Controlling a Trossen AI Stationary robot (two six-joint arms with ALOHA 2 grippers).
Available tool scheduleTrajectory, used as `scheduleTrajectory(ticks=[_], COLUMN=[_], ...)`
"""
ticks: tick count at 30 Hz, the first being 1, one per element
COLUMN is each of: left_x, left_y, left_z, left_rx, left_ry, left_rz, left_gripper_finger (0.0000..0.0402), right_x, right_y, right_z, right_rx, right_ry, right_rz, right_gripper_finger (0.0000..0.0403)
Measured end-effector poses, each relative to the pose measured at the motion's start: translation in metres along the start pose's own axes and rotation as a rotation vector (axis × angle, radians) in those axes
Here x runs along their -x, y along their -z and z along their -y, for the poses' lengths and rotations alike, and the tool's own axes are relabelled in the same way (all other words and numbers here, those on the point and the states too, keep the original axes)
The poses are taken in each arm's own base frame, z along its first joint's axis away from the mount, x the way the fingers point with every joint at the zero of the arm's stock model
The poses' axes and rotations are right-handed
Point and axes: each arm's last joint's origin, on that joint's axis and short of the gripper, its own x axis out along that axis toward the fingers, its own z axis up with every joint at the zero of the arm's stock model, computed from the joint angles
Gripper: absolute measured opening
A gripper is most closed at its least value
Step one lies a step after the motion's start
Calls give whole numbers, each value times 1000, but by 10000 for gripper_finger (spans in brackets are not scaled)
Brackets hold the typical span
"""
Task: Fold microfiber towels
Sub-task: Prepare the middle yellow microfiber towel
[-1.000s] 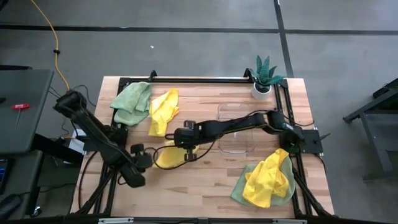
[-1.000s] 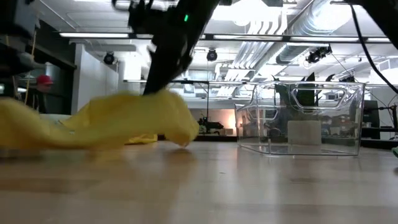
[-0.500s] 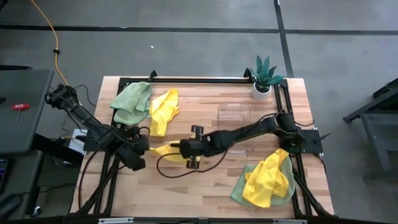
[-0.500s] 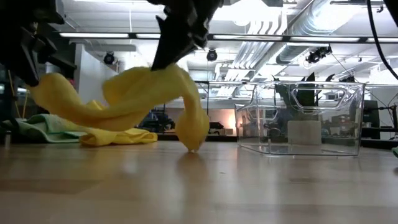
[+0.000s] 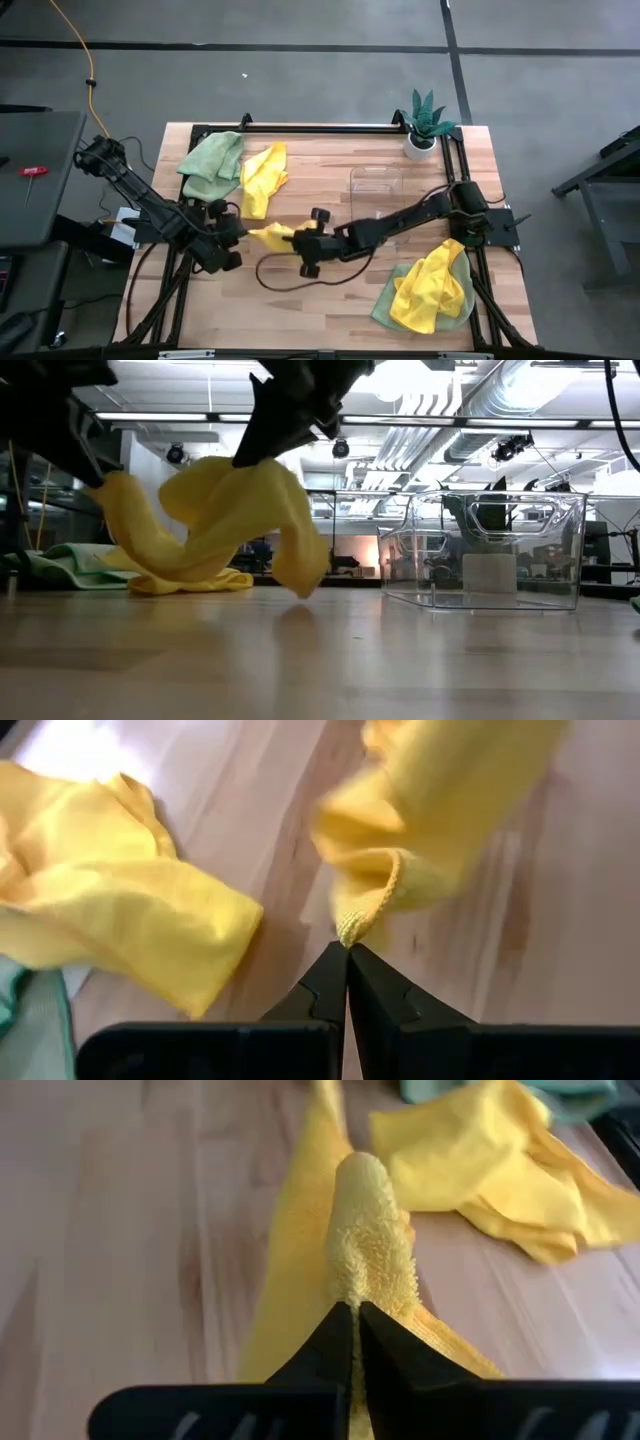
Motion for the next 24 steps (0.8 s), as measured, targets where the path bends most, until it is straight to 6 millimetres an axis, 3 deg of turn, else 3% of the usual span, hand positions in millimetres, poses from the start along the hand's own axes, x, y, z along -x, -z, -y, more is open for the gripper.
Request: scheduleTrajectory(ticks=[8,18,24], left_x=[-12,-42,-55], left_y=[2,9,12], left_z=[16,49,55], left_rx=[-24,-16,-4], left_ry=[-18,69,139], left_rz=[13,-85,-243], left_gripper_finger=[0,2,44], right_x=[-10,-17,-16], right_y=[18,25,25], right_z=[-8,-11,-12], right_rx=[226,208,179], right_ry=[-235,-253,-250], right_rz=[-131,-177,-179], right_gripper_finger=[0,1,20])
